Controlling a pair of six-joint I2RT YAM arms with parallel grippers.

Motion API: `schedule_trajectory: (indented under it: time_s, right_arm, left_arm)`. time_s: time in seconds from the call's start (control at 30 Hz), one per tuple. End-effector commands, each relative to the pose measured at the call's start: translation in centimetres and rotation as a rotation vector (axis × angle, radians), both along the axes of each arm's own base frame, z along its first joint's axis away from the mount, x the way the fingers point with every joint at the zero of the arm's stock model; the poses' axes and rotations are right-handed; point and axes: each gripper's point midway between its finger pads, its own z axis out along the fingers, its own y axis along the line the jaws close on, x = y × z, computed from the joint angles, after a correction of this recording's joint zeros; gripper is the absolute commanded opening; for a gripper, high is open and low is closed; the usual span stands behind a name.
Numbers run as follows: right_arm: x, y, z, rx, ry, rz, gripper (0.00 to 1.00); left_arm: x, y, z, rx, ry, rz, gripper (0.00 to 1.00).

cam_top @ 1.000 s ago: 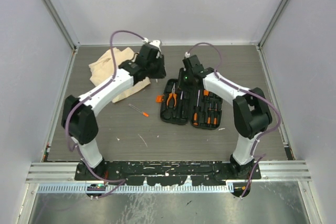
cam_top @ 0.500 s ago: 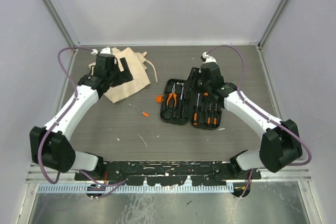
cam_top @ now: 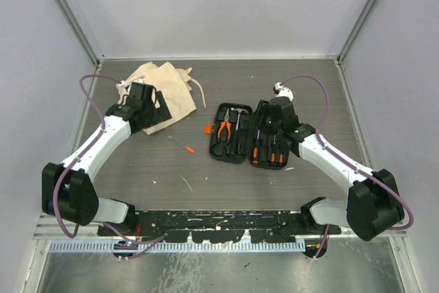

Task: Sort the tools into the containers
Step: Pick up the utility knife at the center of the board.

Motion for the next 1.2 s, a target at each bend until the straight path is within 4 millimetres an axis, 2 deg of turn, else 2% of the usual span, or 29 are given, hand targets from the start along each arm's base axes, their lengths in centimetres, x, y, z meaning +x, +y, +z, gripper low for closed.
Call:
schedule_trajectory:
  time_s: [0.0,0.2,0.37,0.6,0.8,1.17]
  right_arm:
    - [0.7,-0.2,1.8,0.024,-0.085,-0.019,0.54]
    - [-0.1,0.2,0.8,0.021,-0.061,0.031,0.55]
    - [-0.9,1.2,0.0,0.019,-0.031,0.11,0.55]
    - [-1.3,1.5,-0.5,0.026,-0.016,0.138,0.55]
    - [-1.5,1.7,-1.2,0.022,0.006,0.152,0.55]
    - [-1.4,2.4,-2.0,0.034,0.038,0.178,0.55]
  left_arm:
    - [-0.8,-1.3,-2.4,-0.012,0.081,-0.007,0.98]
    - [-0.8,-4.1,-5.5,0.108,0.203,-0.183,0.93]
    - [0.6,-5.4,-6.3,0.217,0.257,-0.307,0.92]
    - [2.1,-3.8,-7.9,0.357,0.333,-0.265,0.93]
    - [2.1,-3.1,-9.8,0.414,0.398,-0.255,0.92]
    - [0.6,-1.4,-11.2,0.478,0.474,-0.218,0.89]
